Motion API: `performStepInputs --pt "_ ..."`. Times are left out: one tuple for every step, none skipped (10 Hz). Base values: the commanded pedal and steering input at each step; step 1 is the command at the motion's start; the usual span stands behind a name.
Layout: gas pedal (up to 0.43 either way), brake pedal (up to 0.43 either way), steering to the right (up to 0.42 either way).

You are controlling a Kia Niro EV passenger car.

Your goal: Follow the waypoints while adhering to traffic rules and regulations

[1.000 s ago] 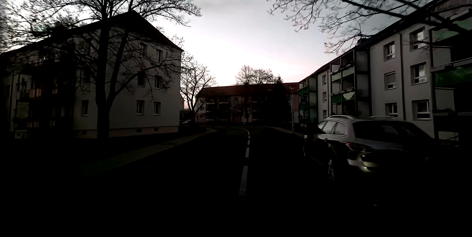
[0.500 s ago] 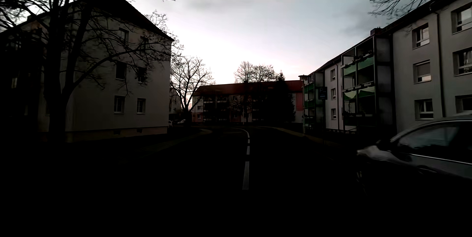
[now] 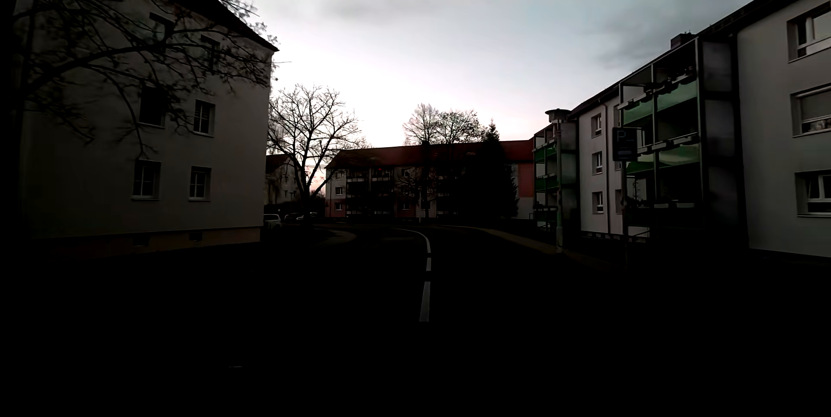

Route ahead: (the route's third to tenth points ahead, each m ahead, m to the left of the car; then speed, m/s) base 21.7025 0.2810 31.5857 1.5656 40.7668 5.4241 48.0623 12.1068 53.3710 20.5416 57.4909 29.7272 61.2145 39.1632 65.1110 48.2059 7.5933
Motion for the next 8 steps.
performStepInputs --pt "0.067 0.000 0.034" --pt "0.067 0.000 0.035" --pt "0.067 0.000 0.035" --pt "0.067 0.000 0.035" --pt "0.067 0.000 0.035" --pt "0.067 0.000 0.035" --pt "0.067 0.000 0.035" --pt "0.067 0.000 0.035"
